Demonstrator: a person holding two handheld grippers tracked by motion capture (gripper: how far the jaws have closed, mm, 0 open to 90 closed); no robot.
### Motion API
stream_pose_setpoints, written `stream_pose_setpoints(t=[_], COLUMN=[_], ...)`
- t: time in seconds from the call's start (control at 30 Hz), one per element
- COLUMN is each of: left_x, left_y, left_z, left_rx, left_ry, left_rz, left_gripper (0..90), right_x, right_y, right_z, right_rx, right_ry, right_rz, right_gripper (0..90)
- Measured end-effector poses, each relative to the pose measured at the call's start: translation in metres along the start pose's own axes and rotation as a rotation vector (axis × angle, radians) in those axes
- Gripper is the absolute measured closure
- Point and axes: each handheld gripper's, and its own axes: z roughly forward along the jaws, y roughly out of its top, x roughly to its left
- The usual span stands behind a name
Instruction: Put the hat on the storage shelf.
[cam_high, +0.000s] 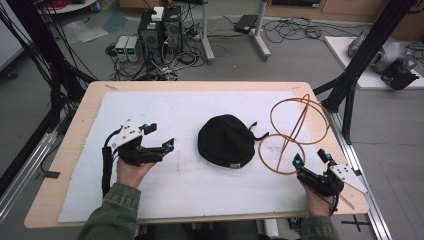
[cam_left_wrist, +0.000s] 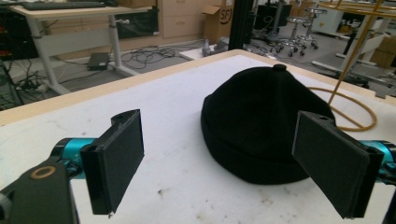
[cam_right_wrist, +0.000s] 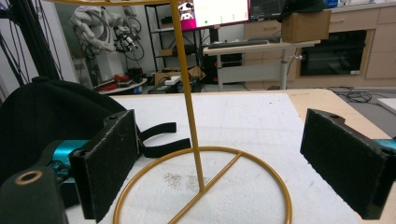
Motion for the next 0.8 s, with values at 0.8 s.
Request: stream_pose_setpoints(t=[0.8], left_x=[-0.012], left_y=[0.002], left_z=[0.053], left_rx=[0.059], left_ry=[-0.069], left_rz=[-0.008], left_gripper=[15.9], right_x=[0.001], right_y=[0.001], right_z=[0.0], right_rx=[-0.008], right_ry=[0.017], right_rz=[0.01], right_gripper=[10.5])
